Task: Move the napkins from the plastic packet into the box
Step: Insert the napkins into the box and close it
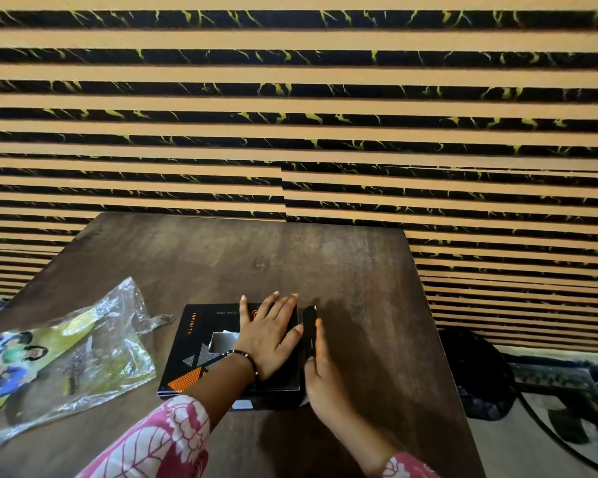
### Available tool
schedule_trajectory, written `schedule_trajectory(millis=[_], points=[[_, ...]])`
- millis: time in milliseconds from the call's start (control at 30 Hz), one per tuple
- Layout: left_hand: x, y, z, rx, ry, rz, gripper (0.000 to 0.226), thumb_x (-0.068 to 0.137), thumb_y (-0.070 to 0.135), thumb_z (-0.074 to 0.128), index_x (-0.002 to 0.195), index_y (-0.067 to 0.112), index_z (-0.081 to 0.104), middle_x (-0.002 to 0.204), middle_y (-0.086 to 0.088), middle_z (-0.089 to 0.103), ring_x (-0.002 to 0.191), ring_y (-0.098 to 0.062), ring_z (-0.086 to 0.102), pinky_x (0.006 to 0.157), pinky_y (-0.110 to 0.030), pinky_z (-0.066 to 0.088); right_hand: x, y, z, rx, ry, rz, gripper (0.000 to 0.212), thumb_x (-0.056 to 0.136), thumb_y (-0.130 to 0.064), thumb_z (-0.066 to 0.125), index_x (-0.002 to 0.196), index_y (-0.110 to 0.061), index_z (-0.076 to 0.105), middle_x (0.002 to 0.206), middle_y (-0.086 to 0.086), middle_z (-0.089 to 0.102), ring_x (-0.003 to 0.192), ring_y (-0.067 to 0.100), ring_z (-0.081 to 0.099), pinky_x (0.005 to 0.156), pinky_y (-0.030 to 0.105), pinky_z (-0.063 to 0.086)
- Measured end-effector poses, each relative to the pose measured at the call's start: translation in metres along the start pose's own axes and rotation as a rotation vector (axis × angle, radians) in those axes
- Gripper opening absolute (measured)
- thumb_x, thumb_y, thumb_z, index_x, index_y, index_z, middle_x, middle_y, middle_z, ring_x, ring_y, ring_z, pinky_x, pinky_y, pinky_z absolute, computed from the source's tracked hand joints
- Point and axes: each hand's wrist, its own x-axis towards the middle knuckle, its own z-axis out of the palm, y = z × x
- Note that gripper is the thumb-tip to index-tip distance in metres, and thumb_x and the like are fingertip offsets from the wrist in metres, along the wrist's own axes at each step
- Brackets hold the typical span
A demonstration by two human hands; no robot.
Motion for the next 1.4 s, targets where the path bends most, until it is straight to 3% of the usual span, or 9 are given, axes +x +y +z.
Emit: schedule_trajectory(millis=[133,267,633,867,967,1100,1200,1333,1400], points=[[0.002,-0.001,-0.001,-0.077,0.021,-0.019,0.080,0.075,0.059,-0.002,0.148,0.025,0.002,0.152,0.008,0.027,0.143,-0.009,0.006,0.111,-0.053,-0.019,-0.001,-0.005,0.004,-0.083,-0.038,-0.040,0.065,0.098,-0.009,0.031,0.149,-0.024,-0.006,0.159,-0.003,0.006,0.145,0.010,0.011,0.115,0.022,0.015],[-0.001,-0.001,-0.002,-0.082,0.019,-0.006,0.079,0.076,0.059,-0.002,0.148,0.027,0.008,0.152,0.009,0.028,0.143,-0.009,0.006,0.112,-0.053,-0.017,-0.006,-0.004,0.006,0.166,-0.042,-0.009,0.061,0.099,-0.015,0.036,0.141,-0.044,0.003,0.159,-0.005,0.008,0.143,0.008,0.015,0.119,0.032,0.018],[-0.006,-0.006,-0.013,-0.160,0.041,0.041,0.090,0.073,0.074,-0.001,0.146,0.026,0.020,0.156,0.009,0.015,0.143,-0.006,-0.002,0.115,-0.046,-0.010,-0.018,-0.005,0.004,0.412,-0.007,0.085,0.057,0.096,-0.042,0.031,0.148,-0.029,0.012,0.148,-0.016,0.019,0.133,0.000,0.021,0.109,0.021,0.021],[-0.055,-0.082,-0.031,-0.117,0.354,-0.280,0.083,0.078,0.064,0.013,0.145,0.016,0.025,0.155,-0.003,0.020,0.144,-0.019,-0.002,0.115,-0.045,-0.003,-0.008,0.001,0.005,0.547,0.086,0.131,0.065,0.081,-0.062,0.036,0.140,-0.035,0.035,0.149,-0.005,0.038,0.136,0.016,0.038,0.116,0.045,0.027],[-0.069,-0.101,-0.023,-0.340,0.309,-0.451,0.080,0.085,0.063,0.023,0.144,0.009,0.023,0.152,-0.015,0.025,0.143,-0.029,0.011,0.116,-0.048,0.009,-0.002,-0.002,0.013,0.560,0.126,0.092,0.050,0.090,-0.048,0.045,0.137,-0.032,0.041,0.141,-0.003,0.049,0.125,0.014,0.050,0.109,0.040,0.038],[-0.072,-0.103,-0.015,-0.506,0.222,-0.400,0.072,0.092,0.053,0.025,0.147,0.008,0.012,0.152,-0.015,0.022,0.140,-0.028,0.023,0.112,-0.041,0.023,-0.003,-0.005,0.028,0.547,0.079,0.094,0.046,0.095,-0.024,0.044,0.136,-0.041,0.033,0.133,-0.006,0.054,0.119,0.015,0.055,0.106,0.040,0.042],[-0.072,-0.106,-0.016,-0.542,0.203,-0.344,0.068,0.095,0.046,0.029,0.147,0.010,0.006,0.154,-0.012,0.017,0.141,-0.023,0.020,0.111,-0.034,0.022,-0.004,-0.008,0.032,0.530,0.042,0.093,0.049,0.095,-0.023,0.042,0.139,-0.038,0.027,0.118,-0.015,0.058,0.100,0.001,0.065,0.082,0.021,0.055],[-0.078,-0.111,-0.020,-0.821,0.226,-0.375,0.114,0.060,0.088,0.024,0.147,0.015,0.012,0.146,0.008,0.020,0.131,-0.002,0.018,0.106,-0.022,0.014,-0.007,-0.005,0.025,0.583,0.050,0.105,0.049,0.095,-0.025,0.039,0.142,-0.030,0.030,0.137,-0.005,0.052,0.096,-0.008,0.063,0.072,0.011,0.052],[-0.084,-0.114,-0.013,-1.000,0.241,-0.435,0.117,0.054,0.092,0.031,0.146,0.021,0.019,0.144,0.011,0.025,0.131,-0.002,0.022,0.108,-0.024,0.017,-0.008,-0.001,0.025,0.632,0.092,0.099,0.047,0.097,-0.021,0.038,0.143,-0.024,0.032,0.135,-0.004,0.052,0.090,-0.010,0.064,0.068,0.009,0.052]])
